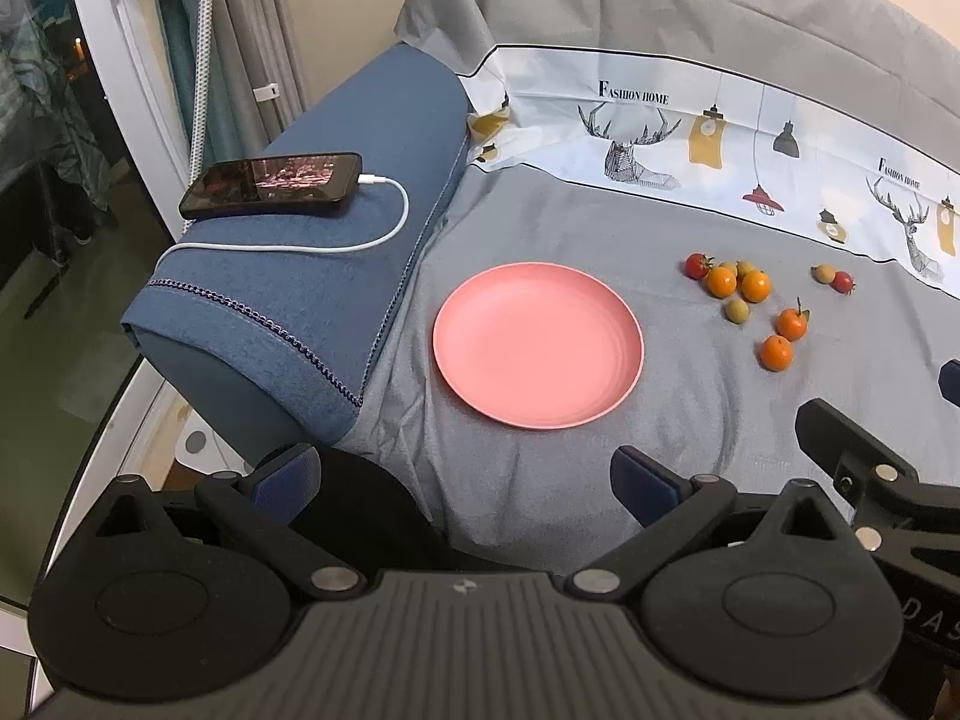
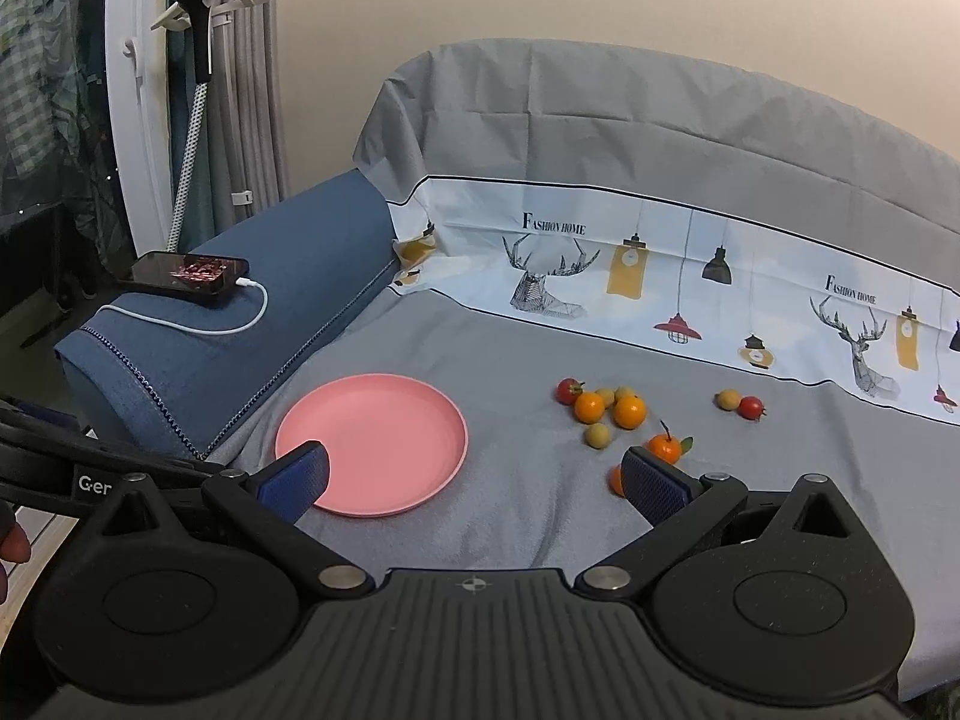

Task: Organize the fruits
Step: 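Move both tools toward the fruit cluster beside the pink plate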

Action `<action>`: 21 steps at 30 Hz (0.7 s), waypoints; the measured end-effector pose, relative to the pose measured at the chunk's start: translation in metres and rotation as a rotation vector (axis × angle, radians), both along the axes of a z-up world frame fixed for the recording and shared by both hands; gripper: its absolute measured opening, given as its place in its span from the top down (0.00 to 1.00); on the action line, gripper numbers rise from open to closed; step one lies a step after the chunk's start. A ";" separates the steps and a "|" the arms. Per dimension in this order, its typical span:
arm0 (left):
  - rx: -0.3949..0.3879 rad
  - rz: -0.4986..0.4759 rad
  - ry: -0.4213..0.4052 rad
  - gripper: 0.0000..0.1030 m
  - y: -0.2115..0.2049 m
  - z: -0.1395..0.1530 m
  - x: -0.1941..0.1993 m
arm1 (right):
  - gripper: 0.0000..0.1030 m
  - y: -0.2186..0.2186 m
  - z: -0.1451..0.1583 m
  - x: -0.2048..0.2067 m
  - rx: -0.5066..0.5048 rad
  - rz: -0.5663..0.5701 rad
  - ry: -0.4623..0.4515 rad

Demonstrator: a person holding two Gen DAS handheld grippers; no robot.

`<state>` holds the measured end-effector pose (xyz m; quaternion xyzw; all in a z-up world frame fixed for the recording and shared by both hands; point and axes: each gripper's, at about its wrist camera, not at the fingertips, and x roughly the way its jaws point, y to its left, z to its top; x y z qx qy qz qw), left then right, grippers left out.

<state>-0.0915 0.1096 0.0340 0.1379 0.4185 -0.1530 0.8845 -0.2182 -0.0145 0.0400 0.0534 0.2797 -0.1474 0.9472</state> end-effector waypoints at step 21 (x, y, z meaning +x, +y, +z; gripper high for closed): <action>0.058 -0.013 0.053 0.00 -0.015 -0.021 0.008 | 0.00 -0.019 -0.026 0.008 0.040 -0.016 0.044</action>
